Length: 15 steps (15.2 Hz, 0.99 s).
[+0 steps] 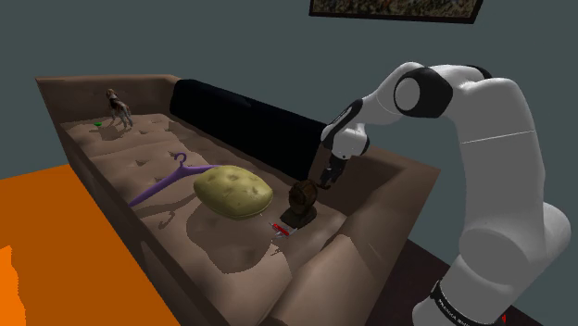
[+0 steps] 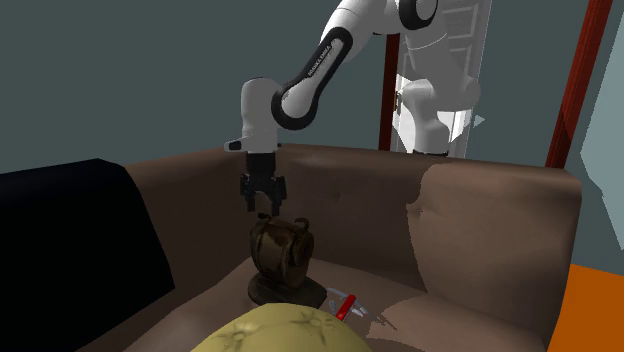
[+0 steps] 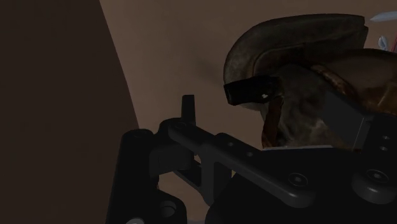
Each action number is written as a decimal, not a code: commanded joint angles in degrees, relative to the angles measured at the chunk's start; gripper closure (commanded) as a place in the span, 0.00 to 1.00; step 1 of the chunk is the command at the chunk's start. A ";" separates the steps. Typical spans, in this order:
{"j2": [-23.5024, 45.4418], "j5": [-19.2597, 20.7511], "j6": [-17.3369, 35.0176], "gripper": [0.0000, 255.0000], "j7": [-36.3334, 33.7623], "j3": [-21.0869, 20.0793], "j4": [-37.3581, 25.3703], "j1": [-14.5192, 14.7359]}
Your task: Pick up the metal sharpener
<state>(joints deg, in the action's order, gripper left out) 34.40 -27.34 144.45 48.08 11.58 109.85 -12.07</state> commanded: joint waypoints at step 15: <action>-0.83 0.35 -0.57 1.00 -0.32 0.29 0.22 0.21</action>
<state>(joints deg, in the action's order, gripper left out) 34.31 -27.28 144.38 47.97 11.61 109.91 -11.98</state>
